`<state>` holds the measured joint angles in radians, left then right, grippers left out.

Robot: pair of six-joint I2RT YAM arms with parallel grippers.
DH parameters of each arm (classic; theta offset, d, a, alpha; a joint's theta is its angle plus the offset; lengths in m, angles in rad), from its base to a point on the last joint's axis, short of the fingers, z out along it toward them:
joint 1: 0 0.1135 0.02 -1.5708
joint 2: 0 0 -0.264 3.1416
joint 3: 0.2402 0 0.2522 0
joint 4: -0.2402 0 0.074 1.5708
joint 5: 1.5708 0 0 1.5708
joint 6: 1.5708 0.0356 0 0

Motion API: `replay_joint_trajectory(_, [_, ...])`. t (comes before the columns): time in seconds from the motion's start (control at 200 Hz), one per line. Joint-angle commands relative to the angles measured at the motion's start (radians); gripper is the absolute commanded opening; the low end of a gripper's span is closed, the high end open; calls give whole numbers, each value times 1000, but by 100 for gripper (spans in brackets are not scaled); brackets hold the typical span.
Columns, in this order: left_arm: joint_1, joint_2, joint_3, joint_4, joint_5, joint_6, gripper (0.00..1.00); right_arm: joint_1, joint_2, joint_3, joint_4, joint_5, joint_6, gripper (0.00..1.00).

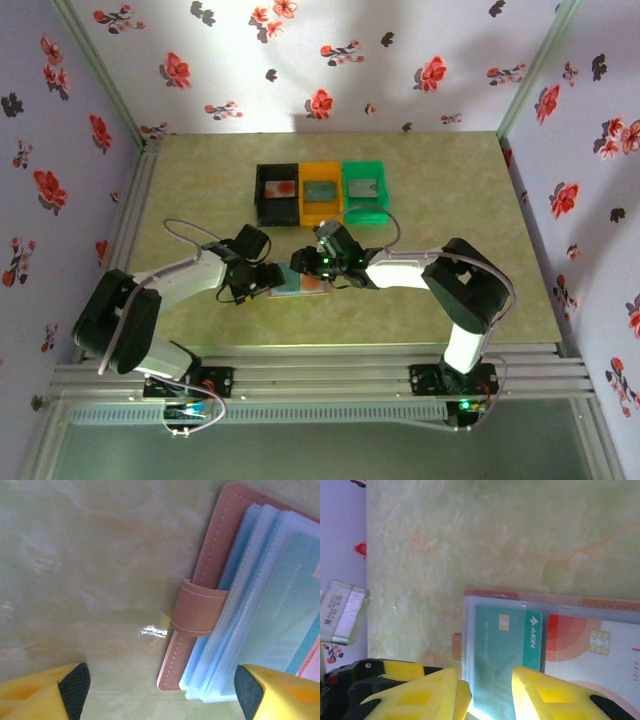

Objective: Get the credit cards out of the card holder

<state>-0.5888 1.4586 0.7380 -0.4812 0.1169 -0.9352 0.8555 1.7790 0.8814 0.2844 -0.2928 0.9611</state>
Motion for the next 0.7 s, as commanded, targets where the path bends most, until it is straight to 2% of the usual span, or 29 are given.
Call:
replay_joint_trajectory(0.0, [0, 11, -29, 14, 10, 10, 80, -3, 23, 27, -15, -32, -12, 34])
replay_joint_trajectory(0.205, [0, 29, -64, 34, 10, 2, 80, -2, 39, 36, -29, -28, -10, 34])
replay_joint_trajectory(0.695, [-2, 77, -143, 110, 7, -8, 80, 24, 42, 92, -183, 50, -74, 34])
